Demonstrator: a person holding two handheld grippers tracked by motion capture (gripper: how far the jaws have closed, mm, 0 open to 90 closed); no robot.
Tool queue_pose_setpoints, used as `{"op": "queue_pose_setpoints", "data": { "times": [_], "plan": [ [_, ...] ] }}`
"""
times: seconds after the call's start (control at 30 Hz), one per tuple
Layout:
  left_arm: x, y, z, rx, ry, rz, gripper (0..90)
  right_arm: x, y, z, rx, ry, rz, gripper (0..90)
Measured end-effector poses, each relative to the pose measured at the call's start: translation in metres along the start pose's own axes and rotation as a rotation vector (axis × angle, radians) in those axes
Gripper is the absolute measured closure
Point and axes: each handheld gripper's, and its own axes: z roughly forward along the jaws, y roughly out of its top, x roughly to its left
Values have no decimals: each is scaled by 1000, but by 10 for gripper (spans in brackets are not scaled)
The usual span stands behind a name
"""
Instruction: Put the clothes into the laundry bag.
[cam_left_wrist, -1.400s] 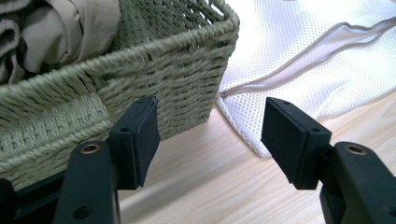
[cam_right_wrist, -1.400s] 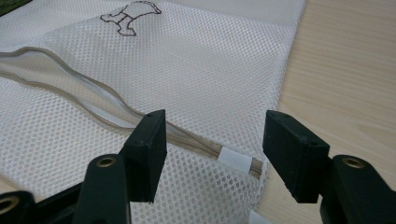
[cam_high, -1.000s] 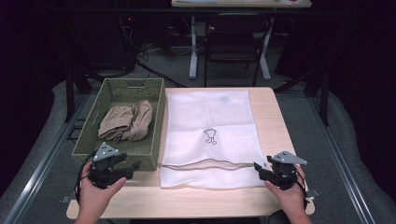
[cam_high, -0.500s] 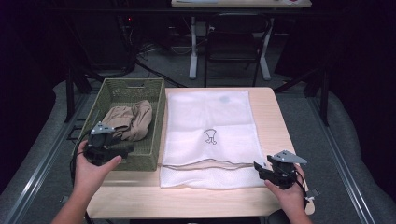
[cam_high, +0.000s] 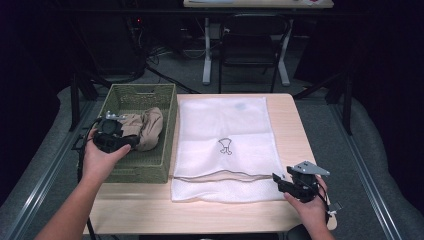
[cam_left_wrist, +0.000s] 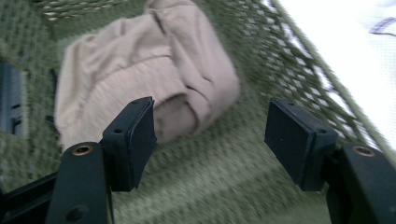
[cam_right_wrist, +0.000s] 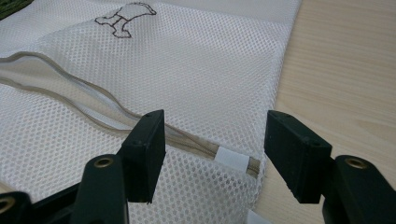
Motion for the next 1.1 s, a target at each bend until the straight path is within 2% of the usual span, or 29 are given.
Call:
{"op": "queue_pose_setpoints", "data": {
  "times": [0.07, 0.2, 0.3, 0.37, 0.47, 0.63, 0.67, 0.83, 0.97, 1.1],
  "plan": [
    [6, 4, 5, 8, -16, -29, 332, 0, 0, 0, -1, 0, 2, 386],
    [10, 9, 12, 26, 17, -27, 332, -1, 0, 0, 0, 3, 4, 386],
    [12, 14, 16, 36, 21, -24, 353, -1, 0, 0, 0, 4, 6, 385],
    [12, 17, 19, 16, 11, -27, 369, -1, 0, 0, 0, 4, 6, 385],
    [14, 19, 26, 0, 0, -52, 386, -2, 0, 1, 0, 4, 8, 385],
    [14, 20, 35, -11, 7, -39, 391, -3, -1, 1, 1, 5, 12, 385],
    [14, 21, 38, -13, 30, -38, 390, -3, -1, 1, 2, 5, 13, 386],
    [15, 23, 47, 1, 37, -47, 362, -4, -1, 1, 2, 6, 16, 385],
    [16, 25, 52, 14, 32, -79, 350, -5, -1, 1, 2, 9, 18, 386],
    [17, 26, 57, 28, 34, -93, 342, -5, -1, 2, 4, 11, 21, 386]
  ]
}}
